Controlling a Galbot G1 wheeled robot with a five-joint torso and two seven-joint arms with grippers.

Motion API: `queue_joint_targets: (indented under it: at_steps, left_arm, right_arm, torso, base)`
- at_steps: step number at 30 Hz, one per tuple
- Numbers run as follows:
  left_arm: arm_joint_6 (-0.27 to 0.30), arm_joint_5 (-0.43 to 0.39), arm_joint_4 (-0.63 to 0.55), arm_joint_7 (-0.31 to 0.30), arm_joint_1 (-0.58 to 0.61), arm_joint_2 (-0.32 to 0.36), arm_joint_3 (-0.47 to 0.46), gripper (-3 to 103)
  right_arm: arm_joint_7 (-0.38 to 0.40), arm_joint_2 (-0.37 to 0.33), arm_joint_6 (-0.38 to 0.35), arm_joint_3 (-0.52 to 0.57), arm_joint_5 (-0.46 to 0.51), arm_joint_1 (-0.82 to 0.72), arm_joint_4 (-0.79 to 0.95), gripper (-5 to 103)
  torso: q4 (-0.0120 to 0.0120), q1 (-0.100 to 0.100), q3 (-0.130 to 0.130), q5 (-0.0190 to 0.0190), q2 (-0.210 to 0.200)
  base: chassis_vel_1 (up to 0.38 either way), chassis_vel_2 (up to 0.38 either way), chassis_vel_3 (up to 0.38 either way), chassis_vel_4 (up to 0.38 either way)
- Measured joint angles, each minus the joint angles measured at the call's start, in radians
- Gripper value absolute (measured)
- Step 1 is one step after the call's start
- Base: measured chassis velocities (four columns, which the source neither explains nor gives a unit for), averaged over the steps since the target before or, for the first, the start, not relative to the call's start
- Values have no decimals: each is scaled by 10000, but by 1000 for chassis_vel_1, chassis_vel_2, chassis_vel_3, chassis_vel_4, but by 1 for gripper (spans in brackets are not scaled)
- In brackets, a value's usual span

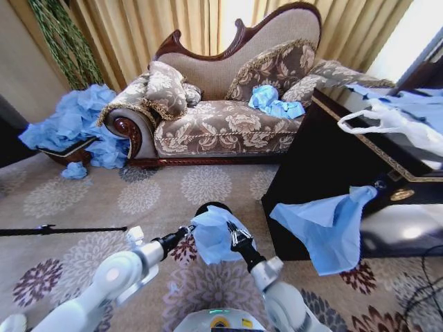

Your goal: Place a garbage bag over the trash bin.

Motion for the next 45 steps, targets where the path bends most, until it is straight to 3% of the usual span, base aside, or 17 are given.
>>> queue_joint_targets:
  at_steps: [8,11,21,33,41,45]
  left_arm:
    - [-23,582,1478,328,-998,-406,708,0]
    - [-26,957,2143,640,-1359,-526,1080,0]
    - [-24,1103,2887,796,-2042,-925,1490,0]
    - [-91,-38,2113,471,-1159,-448,-397,0]
    - [-139,-223,2037,427,-1291,-510,-491,0]
    - [-141,-234,2020,340,-1360,-580,-426,0]
  right_arm:
    - [82,209,-137,-726,140,1976,-1227,0]
    - [106,531,-72,-1171,140,3108,-2457,0]
    - [13,859,325,-1374,81,4015,-3850,0]
    - [61,1452,538,-1976,960,5107,-3690,0]
    - [-22,1317,799,-1666,1282,4982,-3885,0]
    - [15,1475,569,-1742,1639,5283,-3769,0]
  torso:
    - [2,0,0,-2,0]
    - [2,1,0,0,0]
    - [-5,1,0,-2,0]
    - [5,0,-2,-1,0]
    - [-7,0,-1,-2,0]
    - [3,0,-2,-1,0]
  base:
    - [0,0,0,0]
    - [0,0,0,0]
    - [0,0,0,0]
    - [0,0,0,0]
    - [0,0,0,0]
    - [0,0,0,0]
